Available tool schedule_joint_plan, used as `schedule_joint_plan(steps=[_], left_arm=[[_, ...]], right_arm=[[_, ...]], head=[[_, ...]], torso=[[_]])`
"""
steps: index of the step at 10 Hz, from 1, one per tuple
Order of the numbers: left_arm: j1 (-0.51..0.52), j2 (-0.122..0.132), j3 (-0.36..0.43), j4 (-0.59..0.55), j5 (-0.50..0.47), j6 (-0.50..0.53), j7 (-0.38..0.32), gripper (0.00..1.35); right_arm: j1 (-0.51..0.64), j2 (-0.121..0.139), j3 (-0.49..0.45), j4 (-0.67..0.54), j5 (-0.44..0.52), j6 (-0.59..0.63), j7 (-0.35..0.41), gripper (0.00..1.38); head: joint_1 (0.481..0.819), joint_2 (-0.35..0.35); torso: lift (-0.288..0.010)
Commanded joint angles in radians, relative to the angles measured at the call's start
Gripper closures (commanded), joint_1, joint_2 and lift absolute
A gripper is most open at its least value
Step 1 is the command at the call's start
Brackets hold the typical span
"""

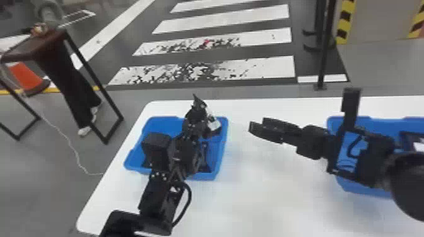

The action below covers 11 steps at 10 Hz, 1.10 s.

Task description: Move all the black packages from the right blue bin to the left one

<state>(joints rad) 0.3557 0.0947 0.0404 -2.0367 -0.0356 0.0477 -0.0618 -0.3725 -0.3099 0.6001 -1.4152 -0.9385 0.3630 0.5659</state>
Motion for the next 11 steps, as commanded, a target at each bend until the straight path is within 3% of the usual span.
schedule_joint_plan(steps=[1,2,3,4,5,6,8,9,11], left_arm=[[-0.034,-0.012,0.065,0.089,-0.132,-0.053,0.028,1.21],[-0.049,-0.013,0.091,0.143,-0.184,-0.094,0.046,1.21],[-0.049,-0.016,0.099,0.187,-0.134,-0.114,0.057,1.0],[-0.034,-0.021,0.103,0.2,-0.08,-0.139,0.057,0.44],[-0.022,-0.027,0.105,0.2,-0.052,-0.18,0.056,0.05],[-0.005,-0.029,0.093,0.2,-0.012,-0.222,0.053,0.08],[0.02,-0.032,0.073,0.2,0.058,-0.276,0.04,0.14],[0.02,-0.03,0.075,0.2,0.073,-0.276,0.02,0.14],[0.027,-0.029,0.063,0.2,0.097,-0.303,0.008,0.14]], right_arm=[[0.024,0.0,-0.066,0.013,0.029,0.0,-0.001,0.14],[0.041,-0.001,-0.115,0.01,0.057,0.005,-0.004,0.14],[0.073,0.0,-0.199,-0.032,0.145,0.037,-0.02,0.14],[0.132,0.0,-0.283,-0.108,0.197,0.084,-0.063,0.14],[0.22,0.011,-0.383,-0.23,0.272,0.14,-0.139,0.14],[0.318,0.034,-0.488,-0.38,0.358,0.236,-0.23,0.15],[0.458,0.052,-0.548,-0.608,0.394,0.349,-0.458,0.15],[0.461,0.055,-0.552,-0.618,0.392,0.408,-0.541,0.16],[0.365,0.066,-0.58,-0.503,0.454,0.552,-0.662,0.2]], head=[[0.695,0.319],[0.695,0.331],[0.695,0.334],[0.695,0.321],[0.695,0.309],[0.695,0.281],[0.695,0.194],[0.695,0.162],[0.695,0.128]], torso=[[-0.14],[-0.14],[-0.14],[-0.14],[-0.14],[-0.14],[-0.14],[-0.14],[-0.14]])
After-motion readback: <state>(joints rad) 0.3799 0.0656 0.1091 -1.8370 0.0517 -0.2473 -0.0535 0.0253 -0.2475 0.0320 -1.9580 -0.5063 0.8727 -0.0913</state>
